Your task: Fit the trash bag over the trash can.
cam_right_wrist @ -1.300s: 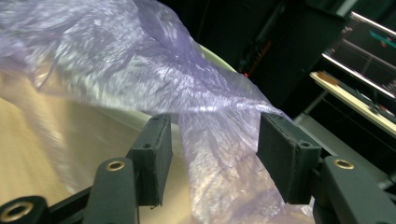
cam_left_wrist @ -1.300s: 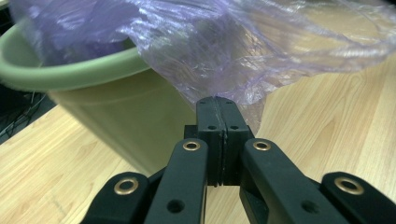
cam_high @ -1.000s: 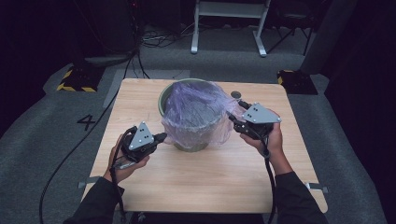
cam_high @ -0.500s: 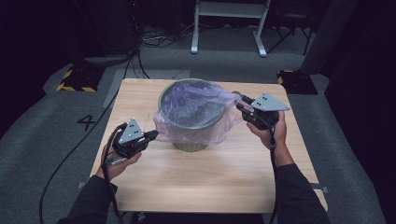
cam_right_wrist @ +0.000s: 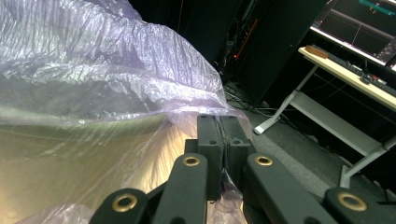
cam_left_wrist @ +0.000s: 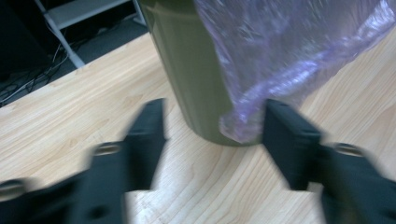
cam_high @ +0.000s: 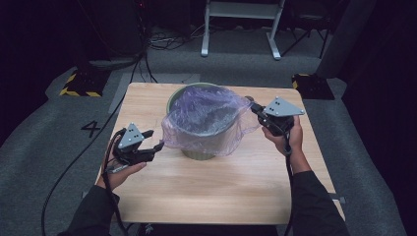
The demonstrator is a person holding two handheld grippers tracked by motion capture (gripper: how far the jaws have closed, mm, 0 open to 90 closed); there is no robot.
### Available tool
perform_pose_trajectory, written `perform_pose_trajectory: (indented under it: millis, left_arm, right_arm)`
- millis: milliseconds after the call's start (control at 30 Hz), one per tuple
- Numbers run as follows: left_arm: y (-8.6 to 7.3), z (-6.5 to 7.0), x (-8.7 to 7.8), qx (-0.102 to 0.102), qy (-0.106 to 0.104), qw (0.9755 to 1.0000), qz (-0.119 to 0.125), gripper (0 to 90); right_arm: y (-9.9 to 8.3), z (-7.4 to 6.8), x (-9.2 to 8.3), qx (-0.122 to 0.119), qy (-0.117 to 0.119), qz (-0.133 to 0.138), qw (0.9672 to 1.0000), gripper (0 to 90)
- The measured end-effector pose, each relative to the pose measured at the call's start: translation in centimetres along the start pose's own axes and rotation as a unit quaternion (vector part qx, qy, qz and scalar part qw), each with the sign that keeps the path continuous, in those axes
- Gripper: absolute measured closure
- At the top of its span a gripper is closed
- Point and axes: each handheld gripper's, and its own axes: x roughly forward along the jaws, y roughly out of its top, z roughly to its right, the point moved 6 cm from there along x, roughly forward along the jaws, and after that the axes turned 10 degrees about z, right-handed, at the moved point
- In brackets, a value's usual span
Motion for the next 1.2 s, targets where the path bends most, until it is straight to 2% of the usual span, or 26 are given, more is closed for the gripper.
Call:
perform_pose_trajectory:
  millis: [67,167,300,433,533,600,667,733,833,933,1000,1033,1100,1200]
  left_arm:
    - [0.3,0.4,-0.6,0.007,-0.010,0.9999,0.010,23.3]
    - [0.9,1.4,-1.5,0.032,-0.017,0.9991,0.021,16.9]
    - [2.2,3.0,-2.1,0.040,-0.041,0.9976,0.039,15.7]
    - [3.7,4.7,-1.8,0.053,-0.063,0.9952,0.053,15.4]
    - [4.5,6.1,-1.1,0.076,-0.073,0.9932,0.051,15.5]
    - [4.8,6.6,-0.6,0.093,-0.067,0.9924,0.046,15.9]
    - [5.1,6.7,0.0,0.100,-0.065,0.9919,0.041,20.5]
    - [5.2,6.3,0.3,0.104,-0.048,0.9927,0.038,32.2]
    - [5.4,5.4,0.3,0.092,-0.040,0.9941,0.042,45.7]
    - [5.7,4.5,0.0,0.090,-0.037,0.9939,0.051,55.6]
    - [5.8,4.1,-0.1,0.095,-0.030,0.9936,0.053,58.7]
    - [5.8,3.9,-0.1,0.094,-0.035,0.9935,0.054,60.8]
    - [5.7,3.7,-0.3,0.090,-0.032,0.9937,0.058,62.3]
    - [5.8,3.4,-0.6,0.096,-0.031,0.9929,0.064,69.7]
  right_arm:
    - [0.2,-0.1,-0.1,-0.004,0.002,0.001,1.0000,89.2]
    - [0.4,-0.2,-0.2,-0.007,0.002,0.003,1.0000,89.5]
    - [0.8,-0.3,-0.2,-0.010,0.002,0.004,0.9999,89.5]
    - [1.3,-0.5,-0.2,-0.014,0.003,0.006,0.9999,89.5]
    - [1.8,-0.7,-0.1,-0.018,0.004,0.008,0.9998,89.5]
    - [2.0,-0.8,0.0,-0.020,0.006,0.007,0.9998,89.5]
    - [2.2,-0.9,0.1,-0.022,0.007,0.007,0.9997,89.5]
    - [2.3,-0.9,0.2,-0.022,0.008,0.007,0.9997,89.4]
    - [2.3,-0.9,0.3,-0.022,0.009,0.005,0.9997,89.4]
    - [2.3,-0.9,0.4,-0.022,0.008,0.003,0.9997,89.4]
    - [2.4,-0.8,0.5,-0.023,0.007,0.002,0.9997,89.3]
    - [2.5,-0.8,0.6,-0.022,0.008,0.002,0.9997,89.2]
    - [2.6,-0.8,0.7,-0.025,0.007,0.000,0.9997,89.1]
    - [2.8,-0.8,0.9,-0.026,0.008,-0.002,0.9996,89.0]
